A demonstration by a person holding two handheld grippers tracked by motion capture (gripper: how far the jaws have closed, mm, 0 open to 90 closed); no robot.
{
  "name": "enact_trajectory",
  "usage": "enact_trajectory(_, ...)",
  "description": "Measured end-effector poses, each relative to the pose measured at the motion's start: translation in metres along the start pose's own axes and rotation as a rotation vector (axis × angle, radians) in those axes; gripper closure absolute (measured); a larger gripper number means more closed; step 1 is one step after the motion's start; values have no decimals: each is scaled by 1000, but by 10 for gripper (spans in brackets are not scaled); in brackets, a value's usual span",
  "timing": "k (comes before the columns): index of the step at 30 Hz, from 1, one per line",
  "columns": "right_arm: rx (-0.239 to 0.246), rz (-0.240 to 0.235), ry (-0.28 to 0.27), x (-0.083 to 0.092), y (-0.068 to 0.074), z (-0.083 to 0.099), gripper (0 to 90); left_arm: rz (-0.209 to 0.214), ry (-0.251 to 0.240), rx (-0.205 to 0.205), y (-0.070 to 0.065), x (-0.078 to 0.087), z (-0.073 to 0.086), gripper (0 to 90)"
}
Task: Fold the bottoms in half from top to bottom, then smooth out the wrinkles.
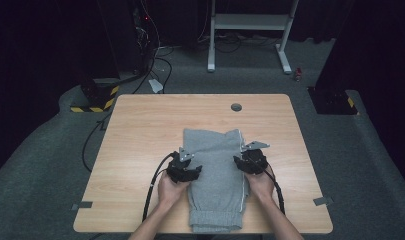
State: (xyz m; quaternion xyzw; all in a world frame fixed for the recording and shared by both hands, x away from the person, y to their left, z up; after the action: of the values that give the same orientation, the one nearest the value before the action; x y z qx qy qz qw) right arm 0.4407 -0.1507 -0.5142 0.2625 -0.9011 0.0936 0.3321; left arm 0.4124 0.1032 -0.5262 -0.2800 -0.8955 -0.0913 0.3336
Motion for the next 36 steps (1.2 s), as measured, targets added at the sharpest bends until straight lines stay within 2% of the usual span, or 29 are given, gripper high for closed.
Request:
enact_trajectory(3,-8,-30,-7,8,5,4,614,1,19,17,4,-4,2,417)
enact_trajectory(5,8,-31,10,9,6,8,612,-2,16,29,5,-4,2,409)
enact_trajectory(8,4,-30,13,8,4,12,612,0,14,23,7,-6,2,392)
enact_trajectory(11,3,-17,28,6,1,13,603,3,0,22,11,-8,3,381)
enact_trajectory(13,29,17,70,2,-2,16,558,1,-4,26,13,-8,3,381)
enact_trajectory(14,12,-4,54,1,-5,19,537,0,-6,26,13,-8,3,381)
enact_trajectory(16,-55,-31,39,2,-13,23,516,0,-8,22,13,-9,3,381)
enact_trajectory(20,-25,-21,36,2,-14,24,499,-6,-8,28,13,-9,3,380)
enact_trajectory(23,-47,-27,45,2,-16,23,484,4,6,46,14,-8,1,384)
enact_trajectory(26,-57,-11,22,5,-15,21,499,23,32,74,16,-7,-4,392)
enact_trajectory(28,-49,8,15,7,-15,19,498,4,24,82,19,-7,-8,392)
enact_trajectory(30,-81,7,14,6,-17,17,498,-18,8,103,23,-8,-9,399)
enact_trajectory(33,-122,0,11,3,-23,13,492,-32,48,147,32,-14,-10,377)
enact_trajectory(36,-156,10,5,0,-28,9,470,-47,49,172,40,-19,-16,363)
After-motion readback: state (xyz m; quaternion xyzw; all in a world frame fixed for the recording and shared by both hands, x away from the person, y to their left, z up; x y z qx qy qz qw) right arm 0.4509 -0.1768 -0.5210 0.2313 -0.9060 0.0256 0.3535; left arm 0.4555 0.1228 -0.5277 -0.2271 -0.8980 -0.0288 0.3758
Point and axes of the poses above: each handheld gripper's, and its own axes: x roughly backward along the jaws, z roughly out of its underside, y roughly to its left, the point moved 2 cm from there along -x, roughly forward along the jaws, and after that the axes turned 3 degrees about -y, right-handed, at the moved point
